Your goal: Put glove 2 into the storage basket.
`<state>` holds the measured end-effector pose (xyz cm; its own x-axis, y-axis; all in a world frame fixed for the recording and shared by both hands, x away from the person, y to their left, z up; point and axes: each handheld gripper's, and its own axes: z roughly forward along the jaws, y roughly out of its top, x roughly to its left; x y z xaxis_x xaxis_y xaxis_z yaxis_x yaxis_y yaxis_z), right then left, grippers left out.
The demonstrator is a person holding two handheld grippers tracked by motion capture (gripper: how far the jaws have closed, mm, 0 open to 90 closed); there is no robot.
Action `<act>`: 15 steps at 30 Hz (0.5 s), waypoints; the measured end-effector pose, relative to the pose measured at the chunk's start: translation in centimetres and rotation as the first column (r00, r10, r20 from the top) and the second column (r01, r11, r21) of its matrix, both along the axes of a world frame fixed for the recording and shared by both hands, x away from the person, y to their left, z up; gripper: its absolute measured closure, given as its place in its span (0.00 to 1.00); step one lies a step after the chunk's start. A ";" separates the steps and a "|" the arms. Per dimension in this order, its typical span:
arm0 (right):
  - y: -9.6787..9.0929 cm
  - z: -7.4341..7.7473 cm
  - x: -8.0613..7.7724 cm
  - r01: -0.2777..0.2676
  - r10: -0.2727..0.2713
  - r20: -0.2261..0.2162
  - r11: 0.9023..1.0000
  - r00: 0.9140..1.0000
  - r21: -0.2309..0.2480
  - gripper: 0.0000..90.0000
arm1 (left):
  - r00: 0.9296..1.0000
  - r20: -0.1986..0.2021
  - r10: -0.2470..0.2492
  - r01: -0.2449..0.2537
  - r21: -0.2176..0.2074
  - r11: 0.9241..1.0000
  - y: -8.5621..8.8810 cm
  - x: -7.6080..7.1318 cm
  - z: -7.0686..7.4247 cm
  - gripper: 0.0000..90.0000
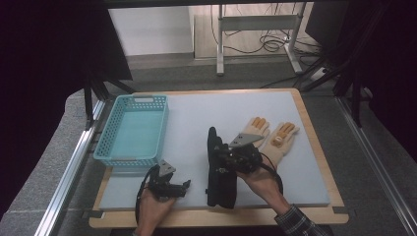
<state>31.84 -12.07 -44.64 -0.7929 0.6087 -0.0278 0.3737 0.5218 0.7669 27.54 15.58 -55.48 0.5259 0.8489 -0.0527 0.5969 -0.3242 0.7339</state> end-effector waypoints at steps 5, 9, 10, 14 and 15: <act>-0.1 -3.3 -1.0 0.031 -0.031 -0.025 0.999 0.999 0.011 0.79 | 1.000 -0.001 -0.002 0.002 0.007 1.000 0.0 0.0 0.0 0.07; -0.1 -4.8 -1.7 0.028 -0.028 -0.050 1.000 0.998 0.008 0.58 | 1.000 0.001 0.001 -0.001 0.001 1.000 0.0 0.0 0.0 0.07; -0.3 -4.6 -1.7 0.030 -0.030 -0.045 1.000 0.999 0.006 0.55 | 1.000 0.000 0.002 -0.002 0.000 1.000 0.0 0.0 0.0 0.07; -1.6 -3.1 -0.8 0.043 -0.043 -0.009 0.999 0.999 0.010 0.56 | 1.000 0.002 0.000 0.000 0.003 1.000 0.0 0.0 0.0 0.07; -1.7 -2.9 -0.6 0.041 -0.041 -0.008 0.999 0.999 0.012 0.58 | 1.000 0.001 0.002 -0.002 0.000 1.000 0.0 0.0 0.0 0.07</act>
